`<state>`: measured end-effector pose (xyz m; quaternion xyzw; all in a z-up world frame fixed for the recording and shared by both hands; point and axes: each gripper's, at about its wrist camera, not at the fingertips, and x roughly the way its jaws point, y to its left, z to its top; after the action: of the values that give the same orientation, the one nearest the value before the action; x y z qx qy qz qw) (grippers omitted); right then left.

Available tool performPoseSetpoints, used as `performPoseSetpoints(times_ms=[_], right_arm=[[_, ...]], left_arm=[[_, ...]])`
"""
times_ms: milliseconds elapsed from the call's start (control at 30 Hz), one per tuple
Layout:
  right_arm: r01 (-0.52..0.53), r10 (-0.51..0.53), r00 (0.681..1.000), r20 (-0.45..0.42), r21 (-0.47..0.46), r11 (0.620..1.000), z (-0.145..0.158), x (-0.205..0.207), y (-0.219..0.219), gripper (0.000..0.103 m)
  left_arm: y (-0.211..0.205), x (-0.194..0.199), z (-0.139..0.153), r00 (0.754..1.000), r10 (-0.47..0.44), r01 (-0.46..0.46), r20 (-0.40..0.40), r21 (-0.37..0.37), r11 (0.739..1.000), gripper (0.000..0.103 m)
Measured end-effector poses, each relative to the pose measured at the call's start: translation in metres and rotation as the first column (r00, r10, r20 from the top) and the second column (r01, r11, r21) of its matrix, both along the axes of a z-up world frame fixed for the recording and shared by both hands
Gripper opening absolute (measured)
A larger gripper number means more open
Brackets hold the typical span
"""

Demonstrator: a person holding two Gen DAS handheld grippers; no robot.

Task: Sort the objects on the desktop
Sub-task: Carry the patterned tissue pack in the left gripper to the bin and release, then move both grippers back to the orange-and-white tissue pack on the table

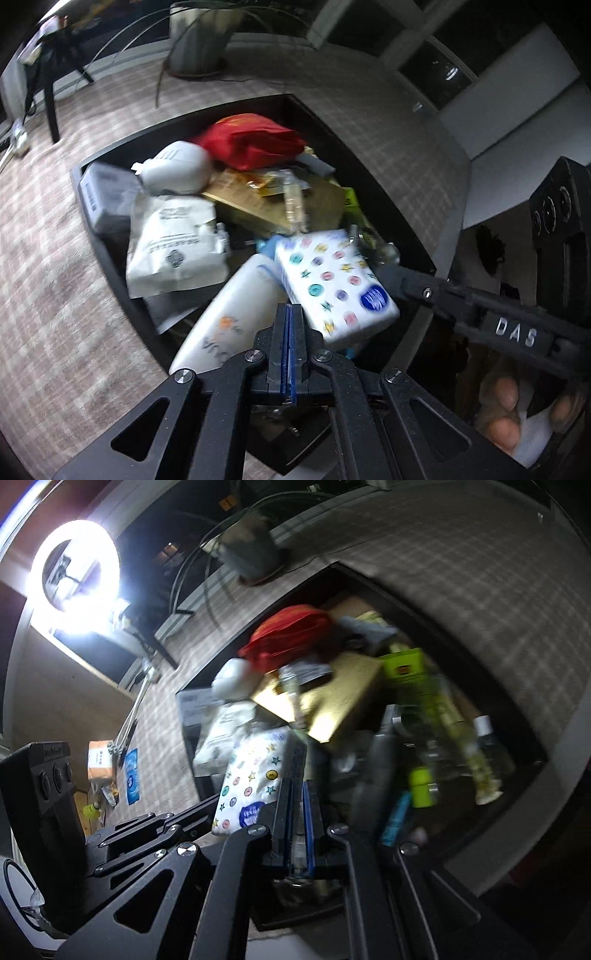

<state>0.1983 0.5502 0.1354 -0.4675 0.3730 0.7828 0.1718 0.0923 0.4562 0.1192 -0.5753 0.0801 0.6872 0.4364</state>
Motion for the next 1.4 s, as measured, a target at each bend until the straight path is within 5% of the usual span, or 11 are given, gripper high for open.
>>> performPoseSetpoints(times_ms=[233, 333, 667, 800, 967, 1067, 1400], right_arm=[[0.032, -0.032, 0.999, -0.009, 0.037, 0.999, 0.011, 0.005, 0.014, 0.023], [-0.007, 0.008, 1.000, -0.011, 0.058, 0.998, 0.013, -0.011, 0.003, 0.038], [-0.205, 0.207, 0.978, -0.032, 0.058, 0.977, 0.020, -0.092, -0.076, 0.039], [-0.299, 0.301, 0.952, -0.045, 0.060, 0.953, 0.025, -0.136, -0.119, 0.040], [-0.400, 0.405, 0.913, -0.054, 0.080, 0.913, 0.032, -0.191, -0.172, 0.046], [-0.456, 0.462, 0.884, -0.065, 0.086, 0.886, 0.035, -0.227, -0.204, 0.048], [-0.621, 0.628, 0.774, -0.080, 0.095, 0.778, 0.037, -0.361, -0.306, 0.054]], left_arm=[[-0.029, -0.021, 0.010, 0.996, 0.079, -0.080, -0.034, -0.018, 0.997, 0.000], [-0.053, -0.041, 0.010, 0.990, 0.136, -0.137, -0.037, -0.027, 0.990, 0.000], [-0.166, -0.104, 0.011, 0.936, 0.344, -0.349, -0.074, -0.060, 0.935, 0.000], [-0.218, -0.127, 0.013, 0.902, 0.422, -0.428, -0.089, -0.069, 0.901, 0.000], [-0.278, -0.152, 0.013, 0.845, 0.519, -0.530, -0.128, -0.081, 0.844, 0.015], [-0.319, -0.171, 0.014, 0.798, 0.584, -0.599, -0.148, -0.087, 0.796, 0.026], [-0.435, -0.221, 0.003, 0.646, 0.757, -0.763, -0.103, -0.061, 0.643, 0.026]])
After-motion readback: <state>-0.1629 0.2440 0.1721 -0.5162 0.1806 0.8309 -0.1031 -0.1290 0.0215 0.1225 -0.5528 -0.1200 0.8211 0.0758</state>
